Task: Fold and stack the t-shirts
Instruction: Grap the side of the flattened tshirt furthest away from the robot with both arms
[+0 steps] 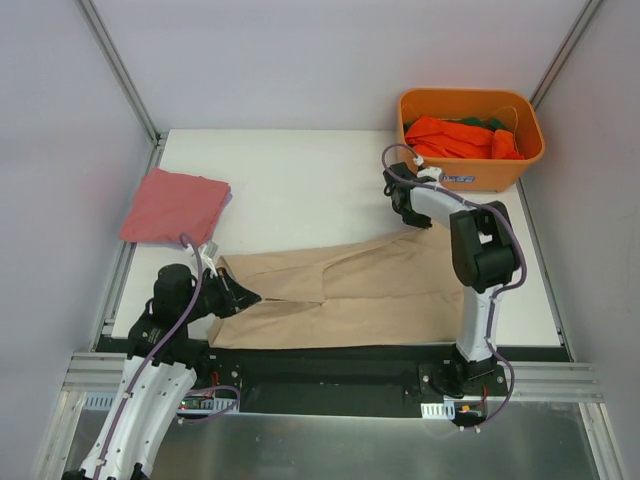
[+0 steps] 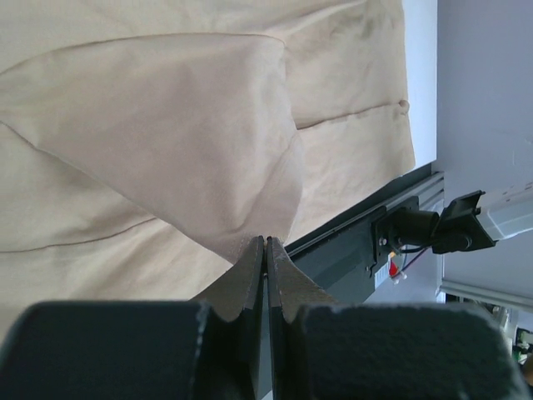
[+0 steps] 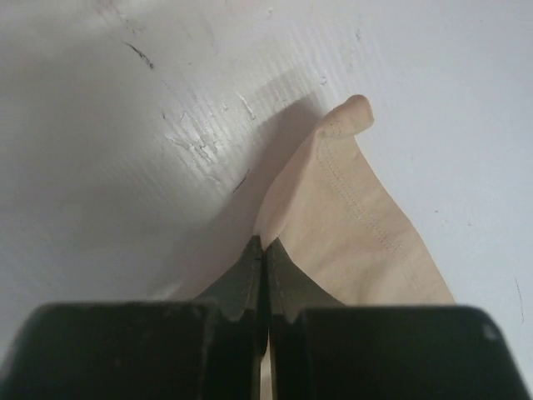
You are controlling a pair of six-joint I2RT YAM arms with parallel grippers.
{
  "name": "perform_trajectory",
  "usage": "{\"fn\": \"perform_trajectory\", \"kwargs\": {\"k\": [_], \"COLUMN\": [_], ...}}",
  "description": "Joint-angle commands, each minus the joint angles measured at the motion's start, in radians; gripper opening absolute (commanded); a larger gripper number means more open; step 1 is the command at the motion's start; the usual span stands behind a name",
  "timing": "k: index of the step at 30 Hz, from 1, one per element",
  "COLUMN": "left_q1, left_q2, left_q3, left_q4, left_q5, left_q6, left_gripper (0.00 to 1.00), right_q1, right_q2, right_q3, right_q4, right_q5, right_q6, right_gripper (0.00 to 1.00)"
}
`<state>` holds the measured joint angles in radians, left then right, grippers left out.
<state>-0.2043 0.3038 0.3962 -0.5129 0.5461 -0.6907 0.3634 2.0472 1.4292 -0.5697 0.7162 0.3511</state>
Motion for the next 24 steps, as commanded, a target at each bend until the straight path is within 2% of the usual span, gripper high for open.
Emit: {"fn": "perform_trajectory", "kwargs": {"k": [1, 7, 11, 14, 18, 21, 24], "left_q1": [-0.012, -0.010, -0.010, -0.010, -0.009, -0.007, -0.004], "left_q2": [0.015, 0.063, 0.155, 0.262, 0.446, 0.599, 0.743], "left_q3": [0.088, 0.157, 0.248, 0.309, 0.383, 0.472, 0.591], "left_q4": [-0.002, -0.006, 0.025, 0.132, 0.284, 0.378, 0.401], "left_q5": [-0.037, -0.135, -0.346, -0.445, -0.479, -0.448, -0.436], "left_q6": [0.040, 0.056, 0.034, 0.068, 0.137, 0.255, 0.390], "left_gripper": [0.00, 0.00, 0.00, 0.00, 0.00, 0.00, 0.00], "right_q1": [-0.001, 0.014, 0.016, 0.016, 0.016, 0.012, 0.008], "right_q2": [-0.156, -0.277, -0.314, -0.292, -0.263, -0.245, -0.233], "right_q3": [-0.041, -0.160, -0.204, -0.175, -0.132, -0.090, -0.061], "right_q4": [0.030, 0.037, 0.062, 0.048, 0.036, 0.024, 0.007], "right_q5": [0.032, 0.057, 0.060, 0.060, 0.077, 0.098, 0.089], "right_q6": [0.006, 0.023, 0.034, 0.034, 0.020, 0.008, 0.006], "right_gripper": [0.00, 0.01, 0.02, 0.02, 0.03, 0.04, 0.04]}}
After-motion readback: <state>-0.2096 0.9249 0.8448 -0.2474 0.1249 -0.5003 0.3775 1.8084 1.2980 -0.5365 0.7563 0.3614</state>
